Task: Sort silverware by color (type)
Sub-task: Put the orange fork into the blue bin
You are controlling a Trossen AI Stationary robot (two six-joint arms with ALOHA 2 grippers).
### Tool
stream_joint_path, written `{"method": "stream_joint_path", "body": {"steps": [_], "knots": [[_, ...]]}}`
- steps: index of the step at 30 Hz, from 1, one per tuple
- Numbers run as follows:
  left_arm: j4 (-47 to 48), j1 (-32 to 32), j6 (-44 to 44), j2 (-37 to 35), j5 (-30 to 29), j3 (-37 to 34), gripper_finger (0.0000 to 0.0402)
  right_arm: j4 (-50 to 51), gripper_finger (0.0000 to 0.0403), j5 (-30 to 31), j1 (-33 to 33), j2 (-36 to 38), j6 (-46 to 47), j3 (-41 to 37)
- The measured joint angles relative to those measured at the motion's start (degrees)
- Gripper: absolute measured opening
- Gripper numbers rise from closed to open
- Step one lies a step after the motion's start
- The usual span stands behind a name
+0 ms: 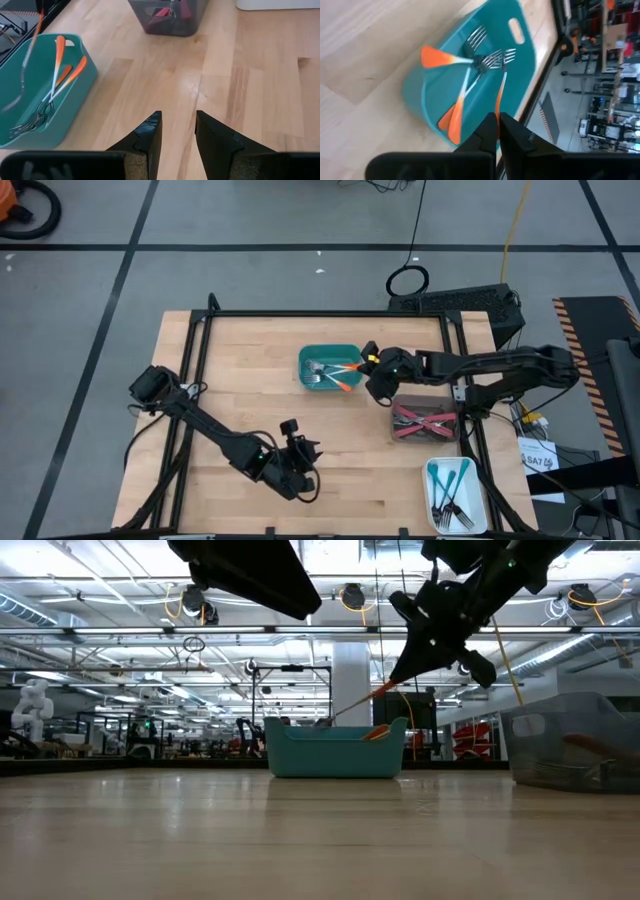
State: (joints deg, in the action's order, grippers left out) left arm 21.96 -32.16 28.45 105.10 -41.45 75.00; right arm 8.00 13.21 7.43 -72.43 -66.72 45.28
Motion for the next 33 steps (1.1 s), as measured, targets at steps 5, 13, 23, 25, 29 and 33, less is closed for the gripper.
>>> {"method": "stream_joint_path", "body": {"steps": [5, 13, 23, 25, 29, 33], "knots": [[-0.53, 0.04, 0.05, 0.0, 0.02, 0.0, 0.0118, 0.11, 0.0004, 0.0, 0.8, -2.24, -0.13, 0.0], [-1.23, 0.0, -0.04, 0.02, 0.04, 0.0, 0.0118, 0.05, 0.0004, 0.07, 0.8, -4.25, -0.44, 0.0], [-1.23, 0.02, 0.24, 0.02, 0.04, 0.0, 0.0118, -0.01, 0.0004, 0.13, 0.8, -4.48, -2.15, 0.0], [-1.23, 0.02, 0.28, 0.02, 0.04, 0.0, 0.0118, 0.07, 0.0004, 0.14, 0.8, -4.63, -3.31, 0.0], [-1.24, 0.01, 0.37, 0.02, 0.04, 0.0, 0.0118, -1.24, 0.0004, 0.17, 0.8, -5.16, -4.82, 0.0], [-1.32, 0.14, 0.37, 0.02, 0.04, 0.0, 0.0118, -3.64, 0.0004, 0.17, 0.83, -6.25, -6.35, 0.02]]}}
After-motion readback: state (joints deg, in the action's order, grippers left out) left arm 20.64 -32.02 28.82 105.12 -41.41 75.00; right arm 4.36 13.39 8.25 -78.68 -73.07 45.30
